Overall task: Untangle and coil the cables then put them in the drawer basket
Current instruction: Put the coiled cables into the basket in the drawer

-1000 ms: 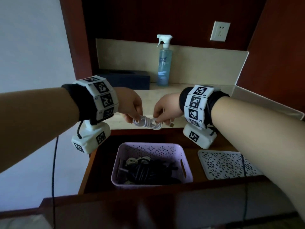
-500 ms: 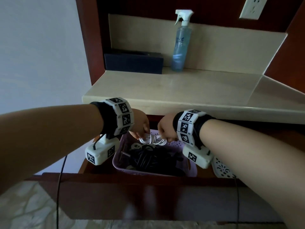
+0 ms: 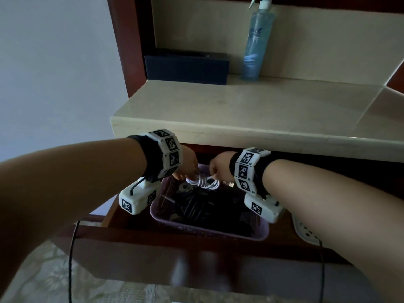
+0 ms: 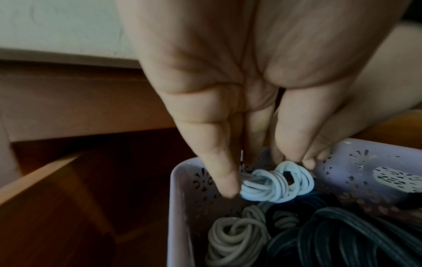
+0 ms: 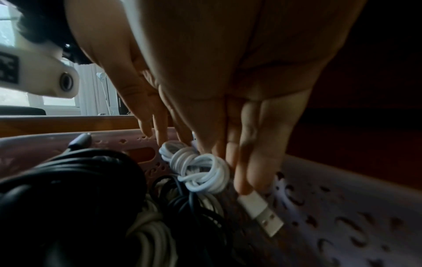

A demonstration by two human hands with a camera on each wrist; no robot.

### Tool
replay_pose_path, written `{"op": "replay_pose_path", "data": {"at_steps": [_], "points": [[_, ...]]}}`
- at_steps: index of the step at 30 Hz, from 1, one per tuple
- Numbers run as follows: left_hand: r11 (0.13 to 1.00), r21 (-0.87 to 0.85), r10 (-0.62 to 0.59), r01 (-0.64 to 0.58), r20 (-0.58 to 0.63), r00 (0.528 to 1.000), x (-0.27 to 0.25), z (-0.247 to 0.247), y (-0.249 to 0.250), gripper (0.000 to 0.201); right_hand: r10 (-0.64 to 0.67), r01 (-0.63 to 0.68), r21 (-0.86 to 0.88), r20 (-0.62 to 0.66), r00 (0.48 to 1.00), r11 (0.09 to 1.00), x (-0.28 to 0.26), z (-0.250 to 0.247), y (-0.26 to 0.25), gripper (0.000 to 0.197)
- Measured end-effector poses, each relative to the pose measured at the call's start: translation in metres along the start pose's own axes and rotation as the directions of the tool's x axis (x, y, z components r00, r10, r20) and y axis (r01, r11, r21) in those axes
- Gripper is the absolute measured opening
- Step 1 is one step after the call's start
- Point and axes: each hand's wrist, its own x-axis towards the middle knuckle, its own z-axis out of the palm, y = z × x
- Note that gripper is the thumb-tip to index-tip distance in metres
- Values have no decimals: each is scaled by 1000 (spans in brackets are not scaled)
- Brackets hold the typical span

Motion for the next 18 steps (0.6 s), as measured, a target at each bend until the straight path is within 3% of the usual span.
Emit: {"op": "replay_pose_path", "data": {"at_steps": [4, 9, 13, 18], "points": [[999, -35, 37, -38, -25, 999, -12, -6, 9, 35, 17, -17, -1, 0, 1000, 1000, -24, -10, 9, 27], [987, -66, 134, -144, -127, 983, -28, -9, 39, 39, 77, -80, 49, 62, 995, 996, -68, -22, 31, 27], [971, 16, 238, -238, -133, 962, -30, -6, 83, 41, 175, -183, 149, 66, 982, 972, -103, -14, 69, 23], [943, 124, 323, -310, -100, 941, -18, -2, 147, 40, 262, -270, 79, 97, 960, 960, -139, -4, 132, 21]]}}
